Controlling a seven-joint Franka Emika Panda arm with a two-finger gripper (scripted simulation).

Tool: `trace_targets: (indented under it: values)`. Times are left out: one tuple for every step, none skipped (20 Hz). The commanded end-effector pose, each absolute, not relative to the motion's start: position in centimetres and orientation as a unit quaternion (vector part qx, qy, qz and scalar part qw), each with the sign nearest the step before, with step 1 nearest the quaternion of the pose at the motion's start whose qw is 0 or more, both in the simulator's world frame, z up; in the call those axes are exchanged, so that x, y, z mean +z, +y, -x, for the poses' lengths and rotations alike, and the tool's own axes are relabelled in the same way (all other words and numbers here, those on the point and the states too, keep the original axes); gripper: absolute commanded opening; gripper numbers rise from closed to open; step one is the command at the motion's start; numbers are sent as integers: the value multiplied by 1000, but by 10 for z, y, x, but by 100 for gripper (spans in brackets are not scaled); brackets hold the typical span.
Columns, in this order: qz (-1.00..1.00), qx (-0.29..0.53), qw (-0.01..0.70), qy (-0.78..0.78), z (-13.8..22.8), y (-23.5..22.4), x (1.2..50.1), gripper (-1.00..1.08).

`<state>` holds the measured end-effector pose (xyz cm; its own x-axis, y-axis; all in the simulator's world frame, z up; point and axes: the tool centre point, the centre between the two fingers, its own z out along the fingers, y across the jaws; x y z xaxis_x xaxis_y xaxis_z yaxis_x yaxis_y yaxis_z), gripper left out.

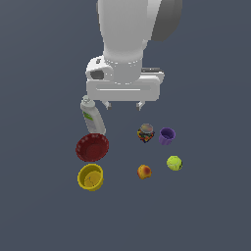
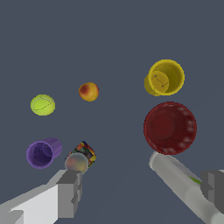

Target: Pick up a designated object from a clutter of objects.

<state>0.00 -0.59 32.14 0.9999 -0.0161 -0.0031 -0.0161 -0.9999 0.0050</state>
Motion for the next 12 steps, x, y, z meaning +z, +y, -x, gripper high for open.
trace_targets:
  values:
    - [-1000, -2, 2, -8, 0, -6, 321, 28]
    - [-1000, -2, 3, -8, 0, -6, 322, 28]
    - [-1000, -1, 3, -7, 0, -5, 322, 28]
    - [-1000, -1, 5, -5, 0, -5, 323, 28]
    - [-1000, 0, 6, -2, 1, -4, 324, 28]
    - [-1000, 0, 8, 0, 1, -3, 325, 28]
    - [-1000, 0, 9, 1, 1, -3, 326, 28]
    - [-1000, 0, 9, 1, 1, -2, 326, 28]
    - [-1000, 0, 9, 1, 1, -2, 326, 28]
    - [-1000, 0, 9, 1, 1, -3, 326, 28]
    - [-1000, 0, 8, 1, 1, -3, 326, 28]
    - [-1000, 1, 8, 2, 0, -3, 325, 28]
